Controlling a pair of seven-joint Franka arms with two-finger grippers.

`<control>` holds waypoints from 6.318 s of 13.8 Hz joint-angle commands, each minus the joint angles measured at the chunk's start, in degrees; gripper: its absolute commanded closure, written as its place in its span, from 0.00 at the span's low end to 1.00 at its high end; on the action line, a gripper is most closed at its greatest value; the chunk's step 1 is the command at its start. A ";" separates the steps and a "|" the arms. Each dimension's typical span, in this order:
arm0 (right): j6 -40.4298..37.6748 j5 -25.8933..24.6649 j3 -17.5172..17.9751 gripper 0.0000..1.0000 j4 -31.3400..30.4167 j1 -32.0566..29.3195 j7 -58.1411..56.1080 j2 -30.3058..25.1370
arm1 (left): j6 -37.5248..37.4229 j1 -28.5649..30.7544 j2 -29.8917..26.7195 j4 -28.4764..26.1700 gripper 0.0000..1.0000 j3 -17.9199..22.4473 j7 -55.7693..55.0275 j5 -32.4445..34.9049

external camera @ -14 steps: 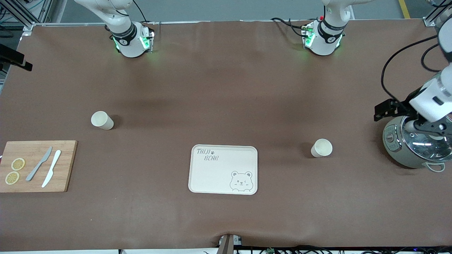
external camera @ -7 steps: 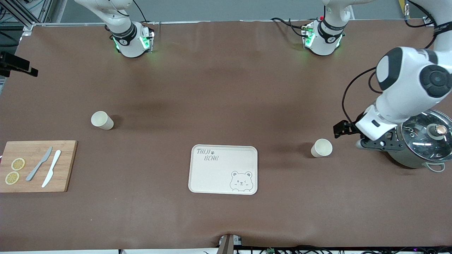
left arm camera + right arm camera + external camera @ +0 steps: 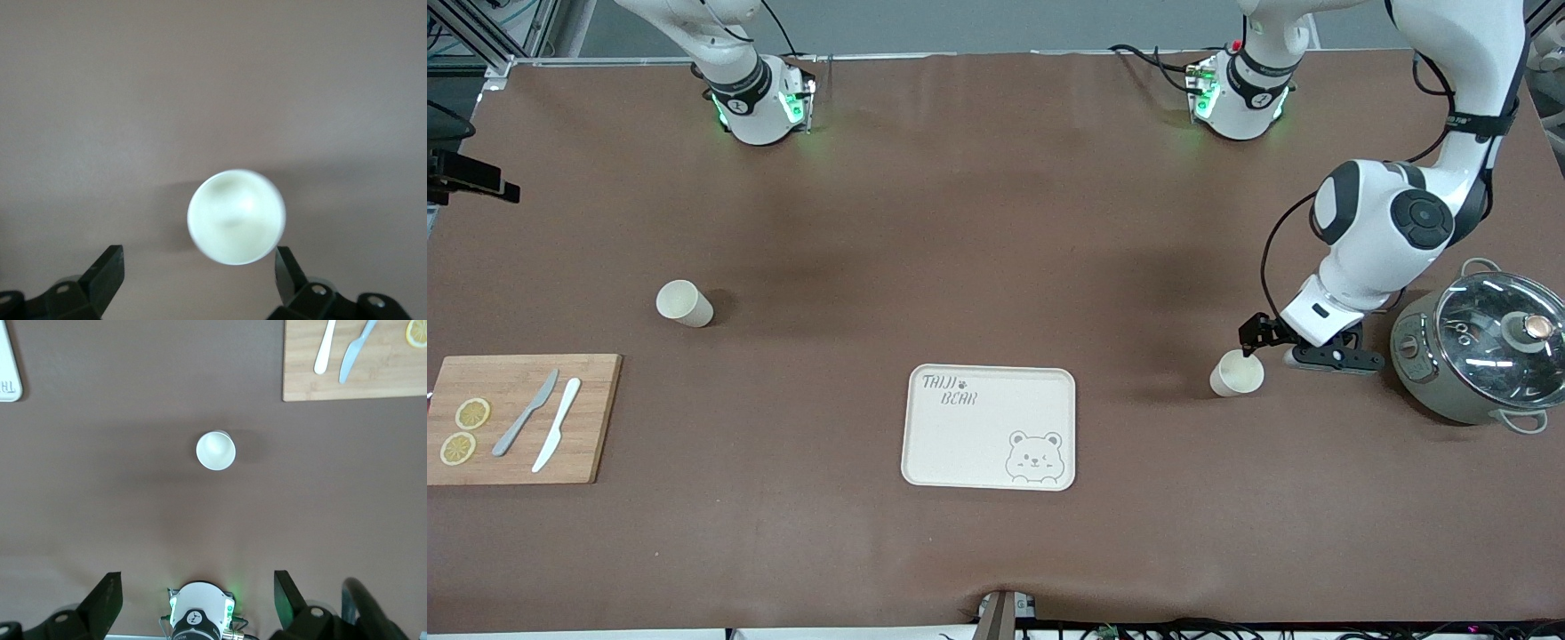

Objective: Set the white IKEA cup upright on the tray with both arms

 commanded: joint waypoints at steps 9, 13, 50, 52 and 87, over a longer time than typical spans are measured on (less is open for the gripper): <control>26.71 -4.05 0.78 0.00 -21.46 -2.24 -1.29 1.96 | 4.39 1.31 8.52 2.85 0.39 -0.45 1.39 0.06; 42.36 -3.88 0.86 0.00 -34.73 -2.07 -1.11 1.96 | 4.30 1.31 8.44 3.74 0.37 -0.53 1.21 -0.03; 60.16 -3.62 1.39 1.00 -45.94 1.27 -1.11 7.06 | -8.88 -17.30 24.50 37.10 1.00 -2.82 -30.66 0.24; 55.07 -3.62 1.39 1.00 -41.99 1.62 -1.03 7.15 | -8.97 -21.69 28.02 41.95 1.00 -1.16 -35.42 0.15; 54.34 9.92 0.78 1.00 8.05 40.64 67.18 43.71 | -55.80 -14.69 -0.43 47.77 0.00 15.02 -10.23 5.95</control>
